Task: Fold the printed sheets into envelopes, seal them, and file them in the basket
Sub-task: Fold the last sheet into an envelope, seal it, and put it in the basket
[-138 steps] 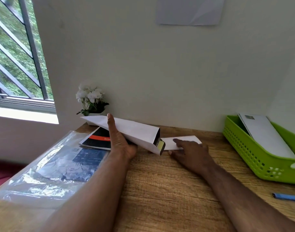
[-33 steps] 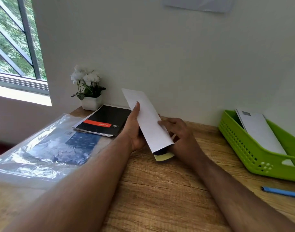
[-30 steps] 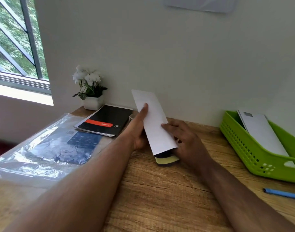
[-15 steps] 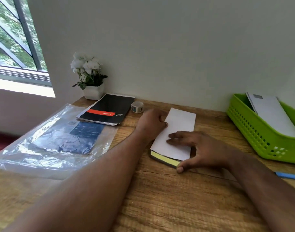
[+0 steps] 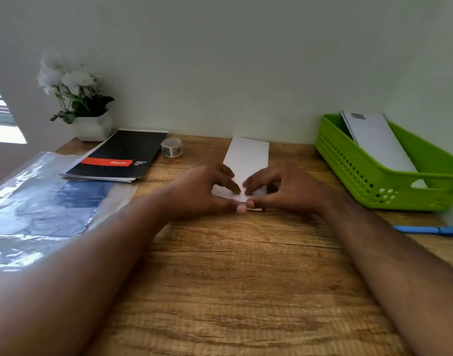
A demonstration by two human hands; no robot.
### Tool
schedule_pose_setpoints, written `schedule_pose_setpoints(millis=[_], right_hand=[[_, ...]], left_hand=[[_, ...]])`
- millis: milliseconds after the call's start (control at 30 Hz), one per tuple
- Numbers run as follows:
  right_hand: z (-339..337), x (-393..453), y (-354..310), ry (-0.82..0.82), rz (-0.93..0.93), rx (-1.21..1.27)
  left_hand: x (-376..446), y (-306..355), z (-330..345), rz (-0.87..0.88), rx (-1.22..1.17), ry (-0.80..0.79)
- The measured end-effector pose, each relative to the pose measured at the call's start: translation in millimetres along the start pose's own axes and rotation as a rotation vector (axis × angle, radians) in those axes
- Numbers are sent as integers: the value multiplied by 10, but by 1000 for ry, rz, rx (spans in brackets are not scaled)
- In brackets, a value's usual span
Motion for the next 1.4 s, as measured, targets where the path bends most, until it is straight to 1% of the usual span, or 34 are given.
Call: schedule_pose_setpoints(millis=[67,133,200,300,467,567,700,800,900,967,1033,1100,1200,1267,1400], right_hand=[[16,-5,-25,-54,7,-2],[40,-17,-46,-99,-5,-48],[22,-12,-28,-66,-10,-53],[-12,5,24,-1,32,2],[19,28,63,-19,58,9],[9,29,59,5,63,21],[47,48,-2,3,24,56],[-12,28,97,-19,94,69],[-132,-12,270,-17,164,115],[-162,-28,309,3,156,133],[-158,-20,283,59,121,122],[-131,3,196,115,81,132],[17,64,75,71,10,113],[71,84,75,31,0,86],[-78,41,170,42,47,93]], left_hand=[[-8,9,-37,40,53,-40],[17,12,-70,72,31,7],[53,5,-97,96,15,89],[80,-7,-118,119,76,168],[114,0,-75,108,118,206],[143,10,-58,98,116,215],[161,68,-1,137,90,146],[145,101,-18,135,95,112],[129,11,-141,82,130,97],[113,-38,-201,73,181,96],[105,8,-180,116,251,97],[102,145,-79,211,322,84],[96,329,65,327,363,28],[101,333,27,301,348,6],[84,165,-181,173,340,0]])
Point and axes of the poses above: each hand's wrist, its own x-axis towards the middle knuckle, its own z-axis out of the palm, y = z × x, the point moved 6 cm from there along x, towards the middle knuckle, and after that the axes turned 13 degrees about y, right-handed, at the moved point
